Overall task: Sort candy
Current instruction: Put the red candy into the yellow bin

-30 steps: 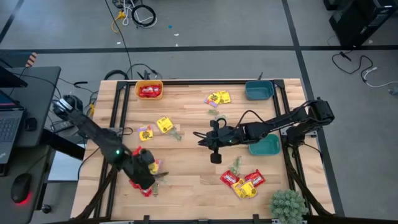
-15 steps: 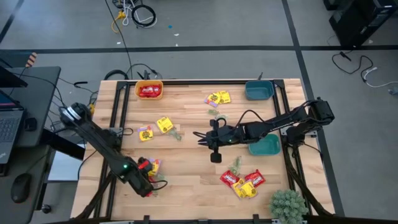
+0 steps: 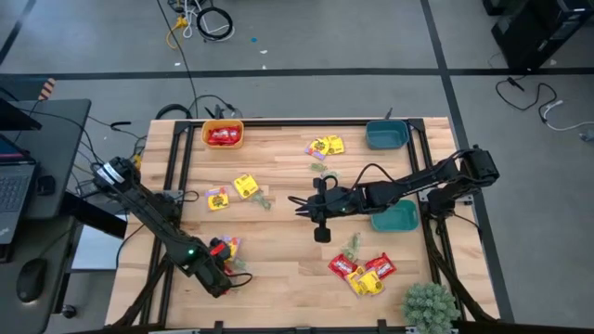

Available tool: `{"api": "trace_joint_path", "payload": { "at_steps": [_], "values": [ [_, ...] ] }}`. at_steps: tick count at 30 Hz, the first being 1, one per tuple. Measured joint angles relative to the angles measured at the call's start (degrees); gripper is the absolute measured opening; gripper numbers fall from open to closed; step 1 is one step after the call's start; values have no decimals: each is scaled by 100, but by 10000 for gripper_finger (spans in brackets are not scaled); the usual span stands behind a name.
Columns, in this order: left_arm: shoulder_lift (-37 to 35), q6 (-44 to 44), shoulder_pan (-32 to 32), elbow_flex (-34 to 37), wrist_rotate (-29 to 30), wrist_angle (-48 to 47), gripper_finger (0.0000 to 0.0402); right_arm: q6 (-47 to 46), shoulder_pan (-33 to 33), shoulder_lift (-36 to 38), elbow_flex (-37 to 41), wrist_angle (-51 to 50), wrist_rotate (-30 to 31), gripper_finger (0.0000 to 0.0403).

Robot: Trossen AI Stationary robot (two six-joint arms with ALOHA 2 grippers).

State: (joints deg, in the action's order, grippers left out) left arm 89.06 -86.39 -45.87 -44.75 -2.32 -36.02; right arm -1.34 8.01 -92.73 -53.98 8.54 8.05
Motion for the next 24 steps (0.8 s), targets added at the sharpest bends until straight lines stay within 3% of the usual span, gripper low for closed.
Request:
{"api": "trace_joint_path", "payload": {
  "at_steps": [3, 5, 16, 24],
  "values": [
    [7, 233, 0, -87, 20, -38, 36, 0, 0, 0, 0, 2, 0, 25],
    [21, 372, 0, -147, 46, -117, 11, 0, 0, 0, 0, 2, 0, 25],
    [34, 1186, 245, -902, 696, -1208, 1, 108, -46, 0, 0, -3, 173, 22],
    [26, 1659, 406, -997, 610, -996, 8, 94, -74, 0, 0, -57, 173, 32]
  ]
}}
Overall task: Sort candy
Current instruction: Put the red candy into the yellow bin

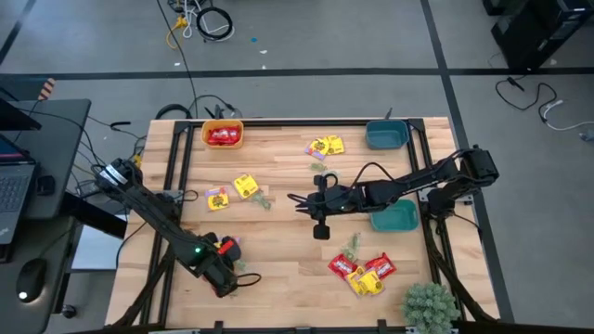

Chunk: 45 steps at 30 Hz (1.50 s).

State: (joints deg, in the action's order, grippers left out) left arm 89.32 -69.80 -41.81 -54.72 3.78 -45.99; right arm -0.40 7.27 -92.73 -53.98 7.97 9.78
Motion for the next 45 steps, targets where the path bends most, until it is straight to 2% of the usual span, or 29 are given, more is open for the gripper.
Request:
{"api": "trace_joint_path", "payload": {
  "at_steps": [7, 13, 19, 22, 24, 30, 33, 38, 45],
  "values": [
    [120, 444, 29, 2, 121, -8, 70, -2, 2, 0, 0, -51, 0, 46],
    [327, 372, 114, 307, -405, 370, 131, -4, 2, 0, 0, -79, 0, 55],
    [288, 330, 232, 621, -301, 797, 153, -91, 2, 0, 0, -103, 0, 55],
    [284, 433, 239, 750, -222, 1074, 147, -92, 2, 0, 0, -138, 0, 56],
    [290, 484, 239, 775, -143, 1237, 130, -92, 2, 0, 0, -134, 0, 56],
    [299, 579, 241, 774, 197, 1262, 14, -92, 2, 0, 0, -131, 0, 52],
    [308, 735, 241, 617, 341, 1036, 5, -71, 2, 0, 0, -129, 0, 50],
    [175, 955, 322, 208, 892, 98, 2, -61, -26, 0, 0, -120, 0, 51],
    [-687, 957, 638, 87, 1805, -457, 1, -105, -128, 0, 0, 3, 2, 51]
  ]
}}
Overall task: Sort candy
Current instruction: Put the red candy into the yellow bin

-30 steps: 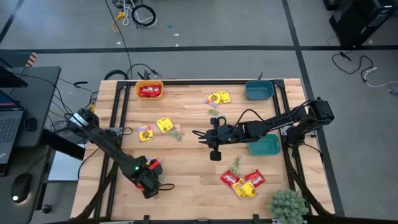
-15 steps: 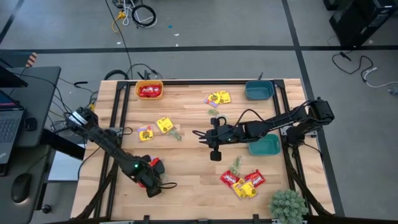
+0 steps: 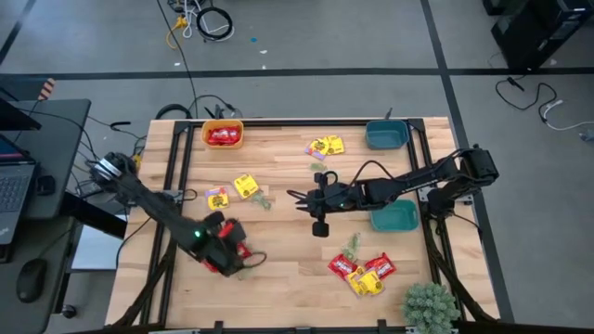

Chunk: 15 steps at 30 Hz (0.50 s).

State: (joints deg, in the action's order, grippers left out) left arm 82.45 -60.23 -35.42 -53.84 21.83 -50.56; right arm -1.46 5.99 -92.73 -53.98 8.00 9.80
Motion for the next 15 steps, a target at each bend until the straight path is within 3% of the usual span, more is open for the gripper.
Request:
{"api": "trace_joint_path", "payload": {
  "at_steps": [7, 10, 15],
  "values": [
    [-813, 541, 551, -13, 800, -49, 0, -388, -84, 4, 0, 441, -330, 72],
    [-859, 748, 745, -13, 335, 127, 3, -395, -84, 4, 0, 440, -348, 88],
    [-529, 1425, 894, -13, -921, 694, 30, -395, -82, 4, 0, 402, -365, 116]
  ]
}}
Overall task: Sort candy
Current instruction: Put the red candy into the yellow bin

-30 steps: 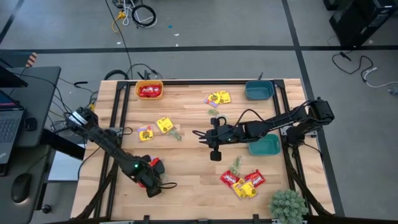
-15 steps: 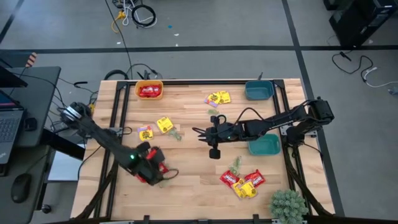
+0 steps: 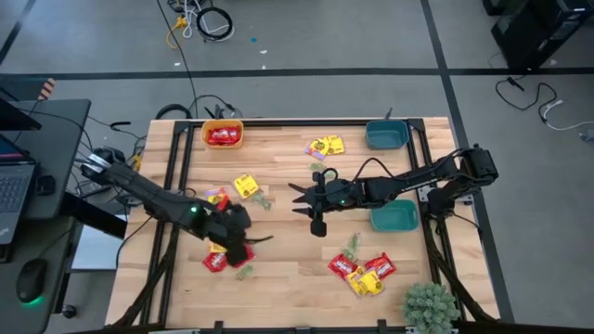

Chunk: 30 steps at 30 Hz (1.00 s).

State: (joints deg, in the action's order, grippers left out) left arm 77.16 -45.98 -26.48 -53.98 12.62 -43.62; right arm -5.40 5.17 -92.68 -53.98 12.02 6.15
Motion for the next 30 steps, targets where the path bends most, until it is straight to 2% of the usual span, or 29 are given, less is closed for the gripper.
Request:
{"api": "trace_joint_path", "payload": {
  "at_steps": [5, 10, 14, 21, 26, 30],
  "values": [
    [613, 362, 39, 0, -733, 134, 82, 2, 4, 0, 0, -3, -2, 134],
    [1028, 386, 233, 2, -720, -179, 133, 36, 4, 0, 0, -12, -4, 139],
    [1131, 412, 360, 12, -586, -298, 155, 43, 11, 0, 0, -51, -4, 139],
    [1137, 528, 413, 549, -1263, 533, 158, 54, 11, 0, 0, -118, -9, 139],
    [1135, 535, 413, 863, -1483, 1155, 156, 63, 11, 0, 0, -154, -9, 138],
    [1135, 551, 413, 887, -1470, 1375, 113, 63, 11, 0, 0, -152, -9, 138]
  ]
}}
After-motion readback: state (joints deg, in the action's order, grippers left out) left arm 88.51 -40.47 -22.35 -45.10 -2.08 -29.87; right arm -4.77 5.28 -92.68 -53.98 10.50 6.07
